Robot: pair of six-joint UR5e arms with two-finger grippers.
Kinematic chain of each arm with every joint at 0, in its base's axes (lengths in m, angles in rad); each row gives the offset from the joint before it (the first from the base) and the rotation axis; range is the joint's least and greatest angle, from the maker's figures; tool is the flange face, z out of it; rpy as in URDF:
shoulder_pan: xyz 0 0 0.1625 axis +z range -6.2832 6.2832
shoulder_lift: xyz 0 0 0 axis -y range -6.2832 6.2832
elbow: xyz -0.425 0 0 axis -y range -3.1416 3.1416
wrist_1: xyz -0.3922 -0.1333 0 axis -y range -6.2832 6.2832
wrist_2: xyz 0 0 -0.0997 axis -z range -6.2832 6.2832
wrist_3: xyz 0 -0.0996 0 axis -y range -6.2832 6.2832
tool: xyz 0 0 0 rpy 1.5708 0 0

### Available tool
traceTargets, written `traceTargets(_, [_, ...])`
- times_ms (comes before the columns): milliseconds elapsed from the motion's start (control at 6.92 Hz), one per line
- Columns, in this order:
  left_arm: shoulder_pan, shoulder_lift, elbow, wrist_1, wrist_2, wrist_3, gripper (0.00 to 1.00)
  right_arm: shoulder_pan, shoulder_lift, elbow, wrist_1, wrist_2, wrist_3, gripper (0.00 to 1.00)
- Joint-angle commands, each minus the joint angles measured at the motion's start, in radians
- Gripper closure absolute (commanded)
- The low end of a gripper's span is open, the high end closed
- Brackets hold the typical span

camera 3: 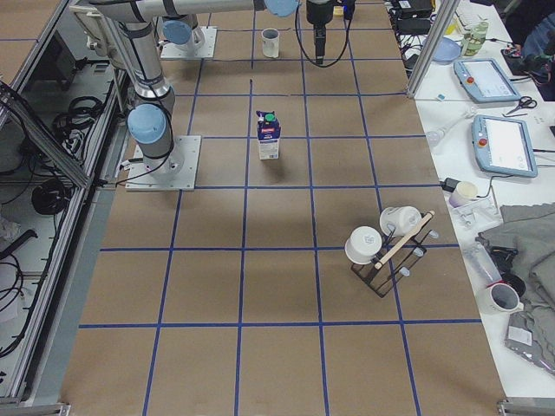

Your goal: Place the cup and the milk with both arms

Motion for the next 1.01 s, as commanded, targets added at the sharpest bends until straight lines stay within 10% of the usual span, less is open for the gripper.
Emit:
traceTargets(0, [0.006, 0.004, -0.005, -0.001, -0.01, 0.002, 0.0, 0.0, 0.0, 0.0, 0.0, 0.0, 0.0, 0.0])
traceTargets(867, [0.009, 0.026, -0.012, -0.067, -0.004, 0.002, 0.0, 0.0, 0.0, 0.0, 0.0, 0.0, 0.0, 0.0])
